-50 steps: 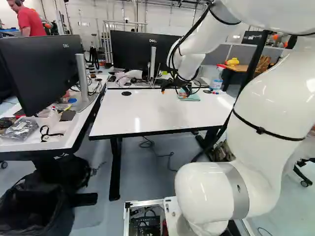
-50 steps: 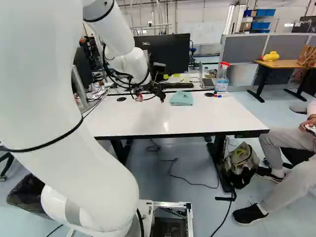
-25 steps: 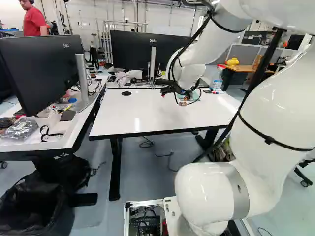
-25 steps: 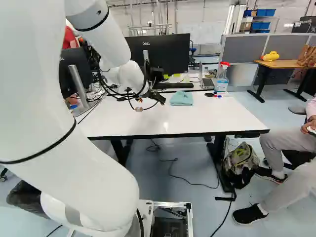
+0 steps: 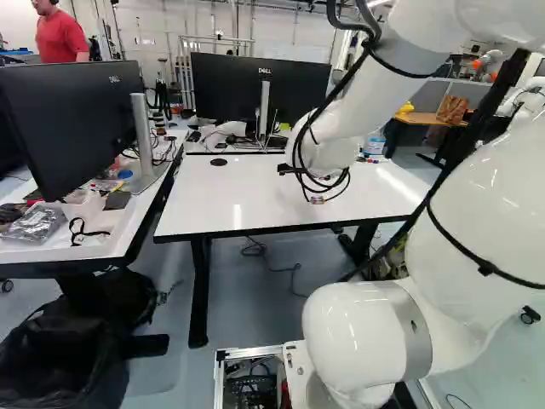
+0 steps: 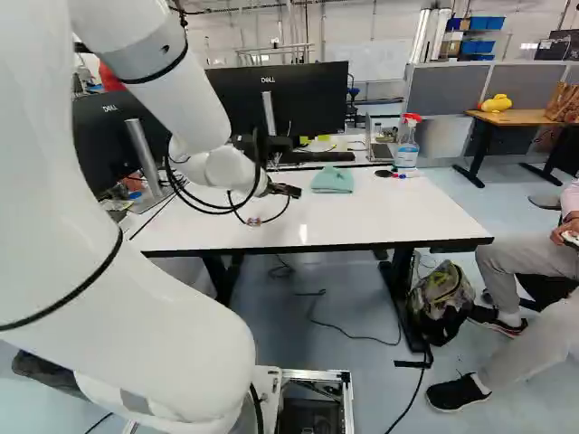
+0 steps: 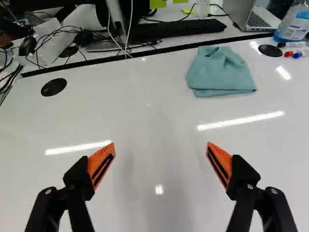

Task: Clean the table with the green towel

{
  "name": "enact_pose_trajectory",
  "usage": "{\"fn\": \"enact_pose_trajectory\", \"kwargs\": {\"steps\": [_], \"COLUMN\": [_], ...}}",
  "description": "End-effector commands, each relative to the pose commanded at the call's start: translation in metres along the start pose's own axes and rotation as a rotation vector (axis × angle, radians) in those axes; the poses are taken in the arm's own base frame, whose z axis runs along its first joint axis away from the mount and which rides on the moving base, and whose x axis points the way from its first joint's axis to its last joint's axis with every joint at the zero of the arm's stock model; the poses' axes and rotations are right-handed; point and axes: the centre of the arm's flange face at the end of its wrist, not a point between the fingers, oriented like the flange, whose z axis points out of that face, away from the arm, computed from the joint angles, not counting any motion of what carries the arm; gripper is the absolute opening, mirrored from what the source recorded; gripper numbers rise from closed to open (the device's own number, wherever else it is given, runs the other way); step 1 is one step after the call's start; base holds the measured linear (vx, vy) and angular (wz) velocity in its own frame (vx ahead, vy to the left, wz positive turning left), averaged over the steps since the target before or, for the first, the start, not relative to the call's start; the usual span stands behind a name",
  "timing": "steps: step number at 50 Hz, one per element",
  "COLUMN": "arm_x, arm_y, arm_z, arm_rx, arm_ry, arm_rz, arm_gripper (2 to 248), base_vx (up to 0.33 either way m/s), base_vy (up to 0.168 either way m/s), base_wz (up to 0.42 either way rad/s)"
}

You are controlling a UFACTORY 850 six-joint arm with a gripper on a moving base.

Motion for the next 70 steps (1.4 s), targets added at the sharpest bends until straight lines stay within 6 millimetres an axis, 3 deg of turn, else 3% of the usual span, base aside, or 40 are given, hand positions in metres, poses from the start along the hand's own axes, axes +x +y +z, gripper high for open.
{"fn": "enact_pose_trajectory", "kwargs": {"steps": [35, 70], "arm_x": [-0.068, -0.106], "arm_y": [-0.001, -0.002], "arm_z": [-0.032, -0.052], "arm_rx": [0.037, 0.067], "arm_ry": [0.178, 0.275], "arm_rz": [-0.060, -0.087], "arm_gripper": [247, 247], "base_vx": [0.000, 0.000], "base_vy": [0.000, 0.000], "base_wz": [0.000, 0.000]}}
